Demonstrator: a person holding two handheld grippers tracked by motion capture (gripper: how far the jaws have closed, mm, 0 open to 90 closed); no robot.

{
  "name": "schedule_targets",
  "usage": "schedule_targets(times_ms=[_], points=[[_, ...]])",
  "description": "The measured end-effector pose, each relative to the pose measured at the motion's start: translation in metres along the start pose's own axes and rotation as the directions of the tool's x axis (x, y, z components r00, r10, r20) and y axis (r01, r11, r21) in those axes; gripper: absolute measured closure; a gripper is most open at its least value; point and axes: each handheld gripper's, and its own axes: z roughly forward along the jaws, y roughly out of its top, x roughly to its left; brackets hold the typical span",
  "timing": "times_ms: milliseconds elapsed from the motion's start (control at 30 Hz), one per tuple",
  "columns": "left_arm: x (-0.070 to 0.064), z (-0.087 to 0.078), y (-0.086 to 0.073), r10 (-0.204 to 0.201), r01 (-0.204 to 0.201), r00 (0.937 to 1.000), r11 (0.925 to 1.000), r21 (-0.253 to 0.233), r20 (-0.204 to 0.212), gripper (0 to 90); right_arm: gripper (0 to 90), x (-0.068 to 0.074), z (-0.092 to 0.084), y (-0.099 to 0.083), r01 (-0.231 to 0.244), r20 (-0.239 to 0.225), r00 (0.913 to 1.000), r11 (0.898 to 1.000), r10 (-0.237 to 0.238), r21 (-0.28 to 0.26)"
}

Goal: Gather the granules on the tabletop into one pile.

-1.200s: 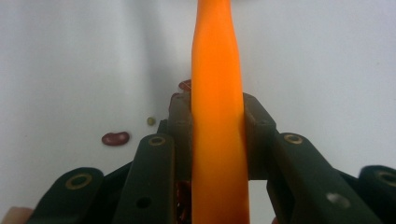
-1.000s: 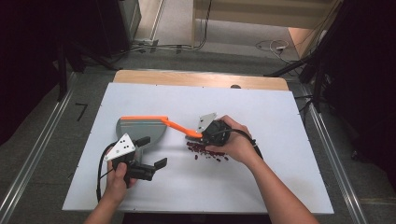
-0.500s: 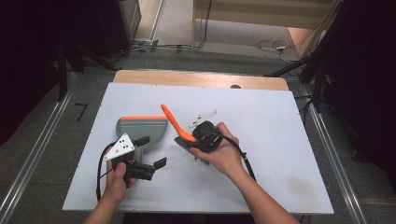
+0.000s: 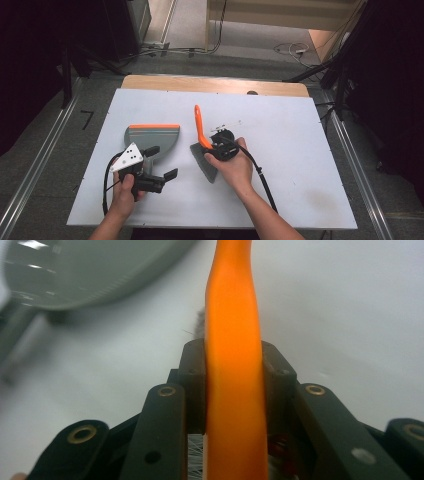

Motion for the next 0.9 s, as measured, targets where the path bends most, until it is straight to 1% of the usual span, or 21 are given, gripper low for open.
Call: schedule_targets(times_ms=[33, 67, 167, 200, 300, 467, 633, 767, 900], points=[[0.000, 0.000, 0.000, 0.000, 0.000, 1.0000, 1.0000, 0.000, 0.000, 0.0, 67.9, -0.004, -0.001, -0.001, -0.030, 0.000, 0.9996, 1.000, 0.030, 0.009], [0.000, 0.000, 0.000, 0.000, 0.000, 1.0000, 1.0000, -0.001, 0.000, 0.0, 67.7, -0.007, -0.002, -0.001, -0.050, 0.007, 0.9987, 0.999, 0.050, 0.018], [-0.001, 0.000, 0.000, 0.001, -0.001, 1.0000, 1.0000, -0.001, -0.002, 0.0, 67.6, -0.013, -0.005, -0.005, -0.075, 0.020, 0.9970, 0.997, 0.075, 0.012], [-0.001, 0.000, 0.000, 0.000, 0.000, 1.0000, 1.0000, -0.001, -0.001, 0.0, 67.6, -0.015, -0.006, -0.006, -0.071, 0.032, 0.9970, 0.997, 0.071, 0.008], [-0.001, 0.000, 0.000, -0.001, 0.001, 1.0000, 1.0000, 0.001, -0.003, 0.0, 67.5, -0.018, -0.010, -0.010, -0.081, 0.060, 0.9949, 0.997, 0.081, 0.000], [-0.002, 0.000, 0.000, 0.001, -0.001, 1.0000, 1.0000, 0.000, -0.002, 0.0, 67.2, -0.031, -0.015, -0.016, -0.114, 0.059, 0.9917, 0.993, 0.115, -0.007], [-0.001, -0.001, -0.001, -0.001, 0.001, 1.0000, 1.0000, 0.001, -0.002, 0.0, 67.1, -0.044, -0.022, -0.022, -0.151, 0.070, 0.9860, 0.988, 0.151, -0.017], [-0.001, -0.001, -0.001, 0.000, 0.000, 1.0000, 1.0000, 0.001, -0.002, 0.0, 67.0, -0.055, -0.028, -0.026, -0.171, 0.079, 0.9819, 0.985, 0.172, -0.023], [-0.002, -0.001, -0.001, 0.002, -0.002, 1.0000, 1.0000, 0.001, -0.002, 0.0, 67.0, -0.064, -0.033, -0.030, -0.181, 0.090, 0.9788, 0.983, 0.184, -0.033]])
